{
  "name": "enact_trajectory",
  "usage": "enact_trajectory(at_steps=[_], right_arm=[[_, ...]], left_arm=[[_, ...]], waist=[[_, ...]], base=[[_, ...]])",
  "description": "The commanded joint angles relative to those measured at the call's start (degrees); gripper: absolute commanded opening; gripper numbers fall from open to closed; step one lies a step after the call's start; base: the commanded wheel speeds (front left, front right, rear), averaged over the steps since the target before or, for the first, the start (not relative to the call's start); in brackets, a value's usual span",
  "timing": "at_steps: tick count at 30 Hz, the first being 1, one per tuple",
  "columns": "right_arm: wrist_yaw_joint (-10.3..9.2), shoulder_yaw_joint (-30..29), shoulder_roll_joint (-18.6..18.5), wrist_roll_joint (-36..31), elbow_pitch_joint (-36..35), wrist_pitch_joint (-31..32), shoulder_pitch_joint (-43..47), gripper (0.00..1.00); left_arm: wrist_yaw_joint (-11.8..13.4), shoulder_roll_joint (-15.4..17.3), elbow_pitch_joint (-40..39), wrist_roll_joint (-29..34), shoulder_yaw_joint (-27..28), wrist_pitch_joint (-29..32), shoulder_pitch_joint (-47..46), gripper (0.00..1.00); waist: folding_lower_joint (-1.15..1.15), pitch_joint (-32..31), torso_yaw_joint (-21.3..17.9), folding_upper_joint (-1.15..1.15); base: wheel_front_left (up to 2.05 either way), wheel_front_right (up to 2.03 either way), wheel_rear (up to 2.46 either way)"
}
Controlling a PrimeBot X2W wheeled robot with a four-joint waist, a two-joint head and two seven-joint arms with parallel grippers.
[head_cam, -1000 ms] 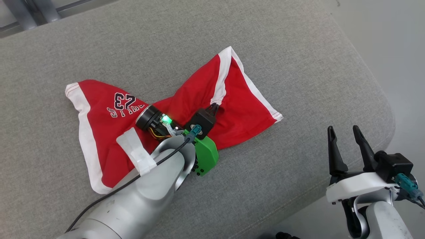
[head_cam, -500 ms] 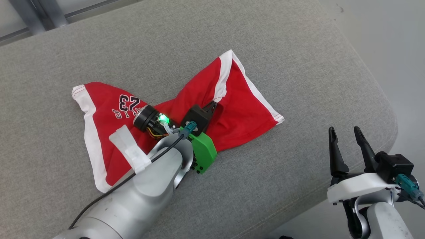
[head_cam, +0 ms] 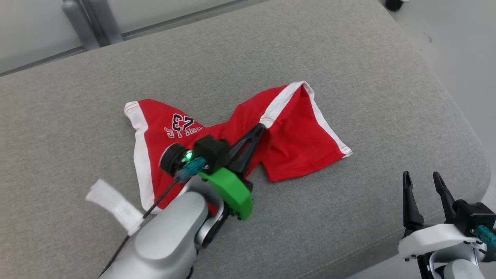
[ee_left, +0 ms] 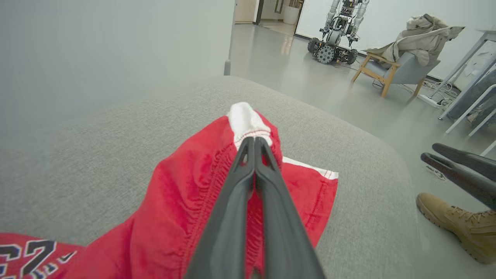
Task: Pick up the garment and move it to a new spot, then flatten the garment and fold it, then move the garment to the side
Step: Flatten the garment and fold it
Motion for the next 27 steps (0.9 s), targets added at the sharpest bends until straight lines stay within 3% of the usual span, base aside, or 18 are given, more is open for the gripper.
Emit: enact_trajectory(at_steps=[1, 8, 11, 17, 27], right_arm=[[-0.02, -0.3, -0.4, -0.5, 0.1, -0.2, 1.2, 1.00], [-0.02, -1.0, -1.2, -1.2, 0.2, -0.2, 4.1, 1.00], [-0.02, -0.7, -1.4, -1.3, 0.4, -0.2, 4.9, 1.00], [-0.02, -0.4, -1.9, -1.3, 1.3, -0.2, 6.0, 1.00], [-0.02, -0.2, -3.0, -1.5, 1.9, -0.2, 7.6, 1.00]], left_arm=[[-0.1, 2.7, -2.4, -1.5, 0.9, -0.2, 3.3, 0.00], [2.8, 16.8, -20.7, -6.7, 2.6, 4.3, 19.2, 0.00], [4.0, 21.2, -25.2, -7.3, 1.7, 6.2, 24.4, 0.00], [4.9, 22.0, -26.7, -8.9, -0.9, 5.3, 32.8, 0.00], [6.0, 21.5, -21.8, -6.0, -2.6, 2.1, 36.1, 0.00]], waist=[[0.00, -4.1, 4.5, 0.00], [0.00, -8.2, 10.7, 0.00], [0.00, -9.1, 13.2, 0.00], [0.00, -10.6, 16.9, 0.00], [0.00, -13.0, 19.6, 0.00]], base=[[0.00, 0.00, 0.00], [0.00, 0.00, 0.00], [0.00, 0.00, 0.00], [0.00, 0.00, 0.00], [0.00, 0.00, 0.00]])
